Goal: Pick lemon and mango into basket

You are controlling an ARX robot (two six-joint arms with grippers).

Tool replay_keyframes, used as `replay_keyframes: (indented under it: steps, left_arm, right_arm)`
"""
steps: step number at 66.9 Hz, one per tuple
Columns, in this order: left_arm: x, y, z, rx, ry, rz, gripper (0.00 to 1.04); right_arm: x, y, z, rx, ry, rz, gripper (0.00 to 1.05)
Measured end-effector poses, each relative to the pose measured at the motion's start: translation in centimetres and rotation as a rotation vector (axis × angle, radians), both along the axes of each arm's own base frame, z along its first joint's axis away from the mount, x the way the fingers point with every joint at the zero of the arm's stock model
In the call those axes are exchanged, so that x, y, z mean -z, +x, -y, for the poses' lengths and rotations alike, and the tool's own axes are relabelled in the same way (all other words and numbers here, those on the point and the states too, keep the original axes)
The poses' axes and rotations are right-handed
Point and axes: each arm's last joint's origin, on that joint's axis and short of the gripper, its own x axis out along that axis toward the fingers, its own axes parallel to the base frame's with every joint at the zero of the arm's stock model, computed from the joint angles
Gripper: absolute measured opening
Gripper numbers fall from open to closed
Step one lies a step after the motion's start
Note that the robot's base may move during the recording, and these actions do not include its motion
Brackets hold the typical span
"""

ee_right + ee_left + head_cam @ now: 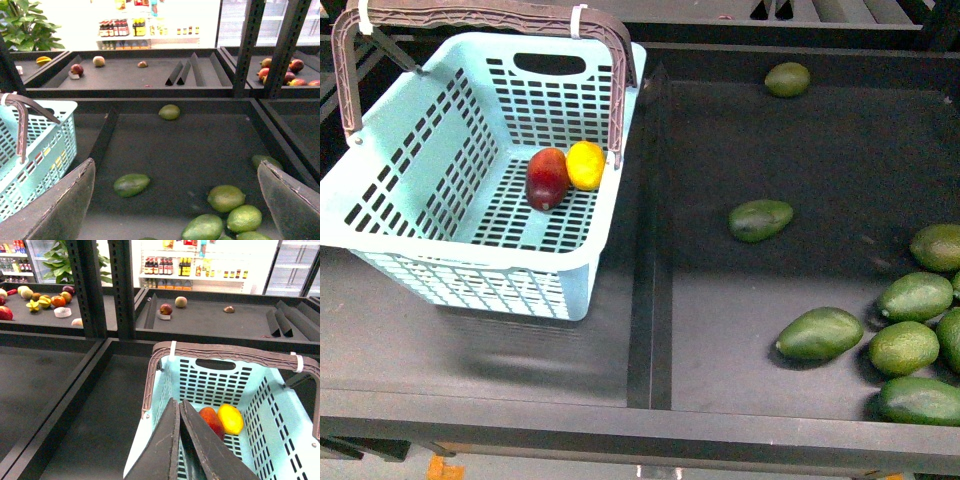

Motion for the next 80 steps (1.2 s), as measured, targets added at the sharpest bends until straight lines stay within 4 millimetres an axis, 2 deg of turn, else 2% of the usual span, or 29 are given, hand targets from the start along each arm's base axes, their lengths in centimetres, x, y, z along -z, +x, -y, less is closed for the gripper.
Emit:
replay_keyframes:
  steps: [14,37,80]
  left_arm:
    - [0.0,-2.7,0.0,0.002,0.002,-0.003,0.04]
    - [-0.5,-5.4,0.0,0.002,0.004,0.013,0.04]
    - [-0.9,-7.8,0.0,0.002,0.003,0.026,0.04]
  right_arm:
    - [0.0,0.0,0.0,0.000,0.000,0.000,0.96]
    - [0.0,0.0,0.0,0.000,0.000,0.000,0.96]
    - [0.0,0.0,0.0,0.000,0.000,0.000,0.96]
